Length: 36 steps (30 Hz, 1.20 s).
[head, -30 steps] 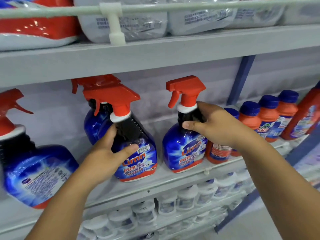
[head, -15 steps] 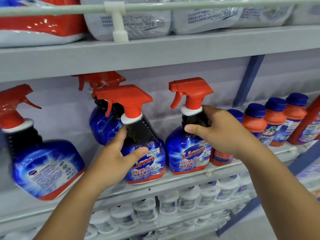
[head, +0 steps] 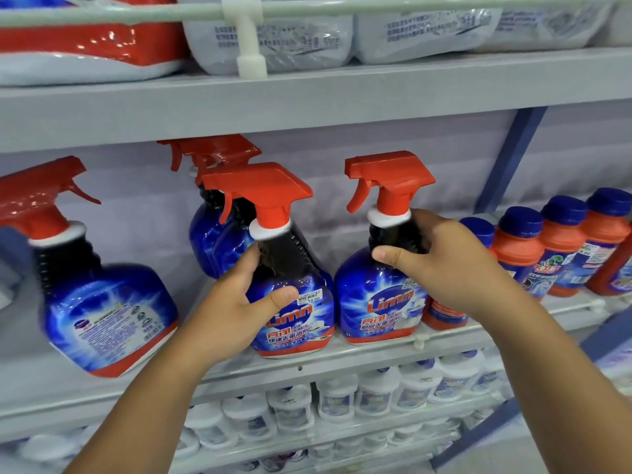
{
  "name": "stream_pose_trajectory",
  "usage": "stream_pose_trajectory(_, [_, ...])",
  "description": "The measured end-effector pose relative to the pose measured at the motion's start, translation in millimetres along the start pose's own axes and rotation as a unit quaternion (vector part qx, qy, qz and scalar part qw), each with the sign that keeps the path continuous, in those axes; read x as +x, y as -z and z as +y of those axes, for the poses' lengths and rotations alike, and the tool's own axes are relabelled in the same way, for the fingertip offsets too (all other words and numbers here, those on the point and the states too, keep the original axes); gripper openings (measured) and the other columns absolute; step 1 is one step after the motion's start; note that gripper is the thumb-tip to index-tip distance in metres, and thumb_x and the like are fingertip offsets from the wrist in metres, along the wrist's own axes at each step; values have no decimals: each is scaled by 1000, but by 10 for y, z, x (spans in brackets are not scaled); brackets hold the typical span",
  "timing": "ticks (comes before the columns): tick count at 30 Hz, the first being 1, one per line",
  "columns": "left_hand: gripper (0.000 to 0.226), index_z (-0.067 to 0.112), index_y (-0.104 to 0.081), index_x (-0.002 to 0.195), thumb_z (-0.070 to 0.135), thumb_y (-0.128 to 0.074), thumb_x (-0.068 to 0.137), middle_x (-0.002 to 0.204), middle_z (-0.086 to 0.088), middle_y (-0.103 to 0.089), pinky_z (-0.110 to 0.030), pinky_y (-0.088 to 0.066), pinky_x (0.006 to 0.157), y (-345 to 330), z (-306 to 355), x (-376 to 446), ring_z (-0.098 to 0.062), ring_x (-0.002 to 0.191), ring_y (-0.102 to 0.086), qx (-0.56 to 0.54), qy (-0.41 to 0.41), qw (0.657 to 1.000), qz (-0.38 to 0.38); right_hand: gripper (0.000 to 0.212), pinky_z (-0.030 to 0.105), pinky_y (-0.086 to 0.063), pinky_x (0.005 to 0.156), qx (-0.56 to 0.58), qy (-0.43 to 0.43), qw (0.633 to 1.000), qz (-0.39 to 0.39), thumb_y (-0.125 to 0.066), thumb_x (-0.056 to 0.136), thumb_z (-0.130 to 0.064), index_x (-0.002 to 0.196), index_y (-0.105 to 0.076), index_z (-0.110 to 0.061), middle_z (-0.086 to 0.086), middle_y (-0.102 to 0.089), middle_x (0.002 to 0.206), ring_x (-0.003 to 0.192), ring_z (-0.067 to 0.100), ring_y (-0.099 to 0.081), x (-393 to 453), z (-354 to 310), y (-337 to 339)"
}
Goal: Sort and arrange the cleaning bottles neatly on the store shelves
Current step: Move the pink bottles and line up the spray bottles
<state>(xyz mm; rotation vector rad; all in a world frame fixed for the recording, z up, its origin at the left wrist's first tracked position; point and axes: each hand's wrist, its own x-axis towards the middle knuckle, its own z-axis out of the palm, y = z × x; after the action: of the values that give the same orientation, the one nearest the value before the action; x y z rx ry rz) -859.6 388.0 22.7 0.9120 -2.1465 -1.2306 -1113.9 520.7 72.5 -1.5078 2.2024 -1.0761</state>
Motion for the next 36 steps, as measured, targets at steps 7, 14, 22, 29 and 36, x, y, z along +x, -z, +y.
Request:
stream_pose_trajectory(7, [64, 46, -51, 140, 43, -78, 81, 133, 25, -63, -29, -54, 101, -45, -27, -138, 1, 124, -60, -38, -12, 997, 59, 32, 7, -43, 73, 59, 32, 996, 64, -75, 84, -39, 112, -59, -40, -22, -66, 98, 95, -5, -62, -101, 67, -178])
stream_pose_trajectory(14, [27, 46, -60, 116, 44, -63, 89, 121, 11, -65, -33, -48, 103, 646, -267, -735, -11, 117, -62, 91, -86, 894, 429, 31, 37, -52, 95, 132, 128, 942, 282, -68, 89, -36, 118, -60, -26, 10, -61, 113, 105, 23, -63, -552, -162, -529])
stream_pose_trajectory(22, [60, 47, -53, 129, 55, -74, 73, 115, 22, -67, -36, -51, 99, 1466, -709, -555, -11, 111, -66, 19, 35, 930, 366, 51, 30, -49, 105, 286, 96, 952, 42, -63, 84, -45, 134, -59, -31, -13, -61, 135, 126, 8, -60, -606, -1236, -1640])
stream_pose_trajectory(29, [48, 50, -52, 122, 37, -77, 83, 100, 20, -66, -39, -53, 86, 1720, -924, -461, -19, 96, -65, 49, -2, 954, 295, 90, 39, -24, 121, 83, -77, 983, 146, -71, 91, -34, 157, -20, 1, 22, -27, 161, 149, 33, -27, 531, -1731, -2153])
stream_pose_trajectory(36, [36, 36, -52, 95, 38, -81, 75, 82, 15, -59, -32, -46, 72, 2040, -1056, -402, -16, 80, -61, 85, -11, 935, 343, 43, 36, -49, 80, 42, -100, 972, 209, -72, 91, -26, 117, -52, 3, 20, -65, 113, 109, 39, -63, 1006, -1513, -2024])
